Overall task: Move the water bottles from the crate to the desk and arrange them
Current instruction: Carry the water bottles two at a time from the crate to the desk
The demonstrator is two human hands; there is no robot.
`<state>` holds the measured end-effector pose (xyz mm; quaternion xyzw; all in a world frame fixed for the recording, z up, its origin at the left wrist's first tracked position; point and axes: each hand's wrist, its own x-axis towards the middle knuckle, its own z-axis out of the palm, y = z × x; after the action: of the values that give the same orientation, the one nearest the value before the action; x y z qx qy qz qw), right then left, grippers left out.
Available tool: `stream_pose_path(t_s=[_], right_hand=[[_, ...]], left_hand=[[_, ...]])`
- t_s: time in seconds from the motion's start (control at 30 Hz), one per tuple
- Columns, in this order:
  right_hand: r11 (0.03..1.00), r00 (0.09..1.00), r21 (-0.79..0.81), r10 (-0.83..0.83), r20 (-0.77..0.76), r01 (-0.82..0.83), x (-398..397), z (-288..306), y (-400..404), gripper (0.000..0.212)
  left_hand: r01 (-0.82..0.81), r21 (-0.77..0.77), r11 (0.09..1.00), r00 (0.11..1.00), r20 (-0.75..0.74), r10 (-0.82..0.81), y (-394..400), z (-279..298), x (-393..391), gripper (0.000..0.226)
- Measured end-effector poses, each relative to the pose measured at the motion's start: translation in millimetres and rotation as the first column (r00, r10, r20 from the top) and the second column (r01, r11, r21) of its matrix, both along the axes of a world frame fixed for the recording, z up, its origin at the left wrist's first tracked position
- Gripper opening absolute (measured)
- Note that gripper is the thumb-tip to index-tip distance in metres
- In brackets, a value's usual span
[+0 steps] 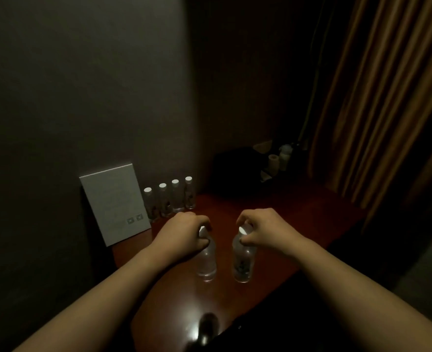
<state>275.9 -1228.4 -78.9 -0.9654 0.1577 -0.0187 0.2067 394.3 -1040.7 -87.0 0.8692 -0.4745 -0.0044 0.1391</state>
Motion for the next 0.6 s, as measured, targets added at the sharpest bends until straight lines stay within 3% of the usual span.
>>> stream_pose_path(t_s=[0.2, 0.6], right_hand=[[0.997, 0.997, -0.014, 0.073, 0.003, -0.073, 71.9, -10.2, -57.2, 0.044], [0.995, 0.997, -0.064, 0.079, -0.005, -0.079, 200.7, -23.2, -129.9, 0.041]], left_hand=[[-0.107, -0.022, 0.994, 0.994, -0.029, 0.107, -49.4, -7.4, 52.2, 0.032], [-0.126, -0.03, 0.992, 0.991, -0.05, 0.124, -124.2, -18.0, 173.6, 0.033]])
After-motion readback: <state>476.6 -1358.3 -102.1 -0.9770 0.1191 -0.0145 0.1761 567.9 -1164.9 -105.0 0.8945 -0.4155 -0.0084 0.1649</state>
